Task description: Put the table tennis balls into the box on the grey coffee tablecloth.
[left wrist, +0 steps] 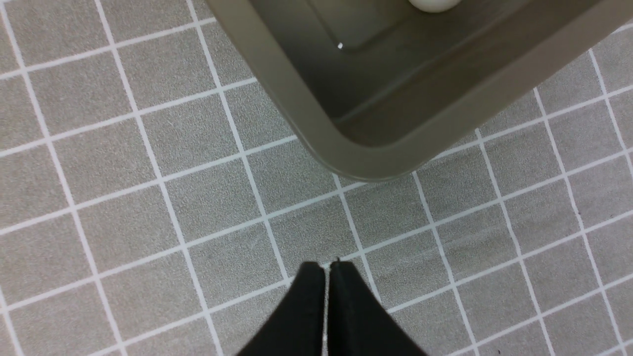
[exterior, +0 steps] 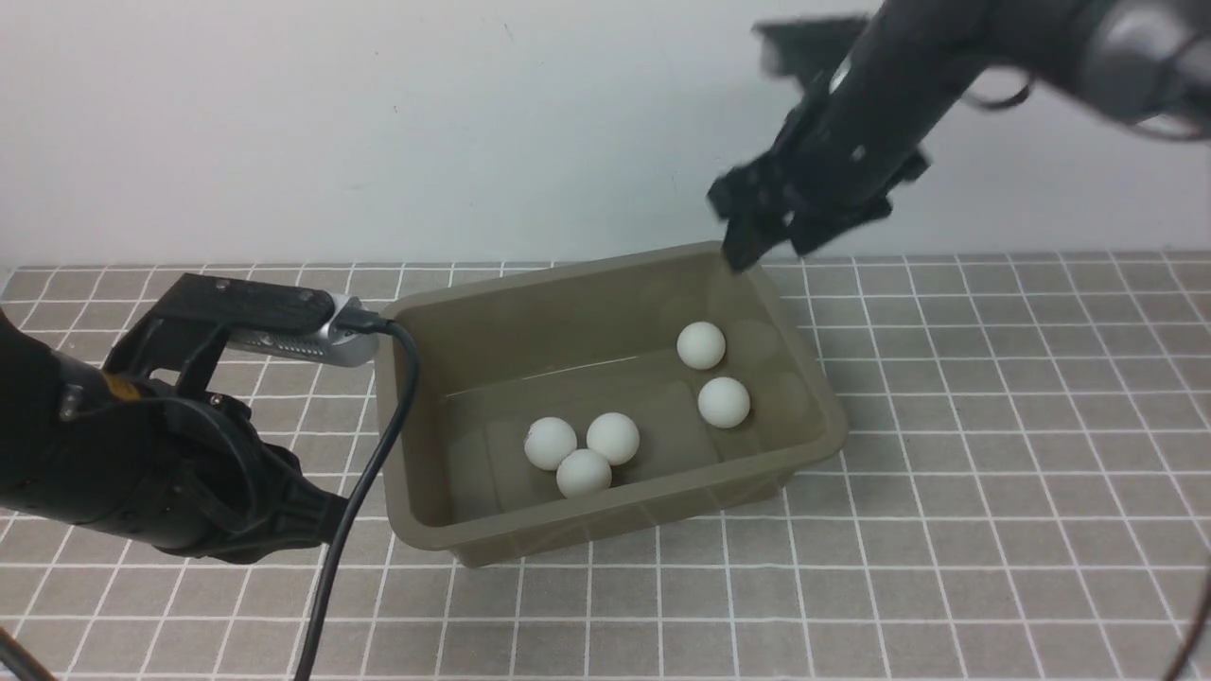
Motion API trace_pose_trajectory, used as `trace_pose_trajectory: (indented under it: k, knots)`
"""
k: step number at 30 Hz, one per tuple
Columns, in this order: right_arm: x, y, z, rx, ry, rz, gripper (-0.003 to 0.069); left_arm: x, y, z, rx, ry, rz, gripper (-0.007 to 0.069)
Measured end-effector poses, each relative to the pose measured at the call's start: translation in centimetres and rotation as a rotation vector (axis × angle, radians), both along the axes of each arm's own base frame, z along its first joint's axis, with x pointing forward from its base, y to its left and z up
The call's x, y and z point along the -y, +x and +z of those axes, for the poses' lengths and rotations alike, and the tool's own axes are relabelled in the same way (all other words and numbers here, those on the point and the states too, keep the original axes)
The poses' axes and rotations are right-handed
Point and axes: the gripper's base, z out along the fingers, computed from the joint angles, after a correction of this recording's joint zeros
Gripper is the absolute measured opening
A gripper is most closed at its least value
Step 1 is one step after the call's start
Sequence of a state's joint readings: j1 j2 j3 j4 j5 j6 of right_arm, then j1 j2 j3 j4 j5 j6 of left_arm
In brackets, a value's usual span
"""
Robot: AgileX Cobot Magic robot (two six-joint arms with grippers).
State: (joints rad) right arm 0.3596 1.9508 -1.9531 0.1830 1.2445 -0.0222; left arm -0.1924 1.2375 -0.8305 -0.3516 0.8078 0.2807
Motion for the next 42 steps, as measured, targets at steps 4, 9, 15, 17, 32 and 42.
trace_pose_trajectory:
  k: [4, 9, 15, 17, 32, 42]
  knots:
    - [2.9, -6.5, 7.5, 0.155, 0.03, -0.035, 0.0031, 0.0, 0.0, 0.0, -0.002, -0.001, 0.0, -0.0005]
    - [7.7, -17.8, 12.6, 0.4, 0.082, -0.091, -0.0013, 0.0, 0.0, 0.0, 0.003, 0.002, -0.007, -0.0005]
    - [12.0, -28.6, 9.2, 0.756, 0.254, -0.152, -0.0015, 0.1, 0.0, 0.1, 0.005, -0.016, -0.001, -0.0005]
    - [13.5, -32.0, 6.9, 0.918, 0.311, -0.17, -0.0015, 0.2, 0.1, 0.2, 0.012, -0.032, 0.006, -0.0005]
    - [18.6, -39.4, -0.1, 1.213, 0.414, -0.441, -0.0015, 1.0, 0.1, 3.6, 0.282, -0.266, 0.114, -0.0005]
    - [19.0, -39.4, 0.0, 1.257, 0.324, -0.448, -0.0015, -1.3, -9.4, 5.4, 0.628, -0.387, 0.151, -0.0005]
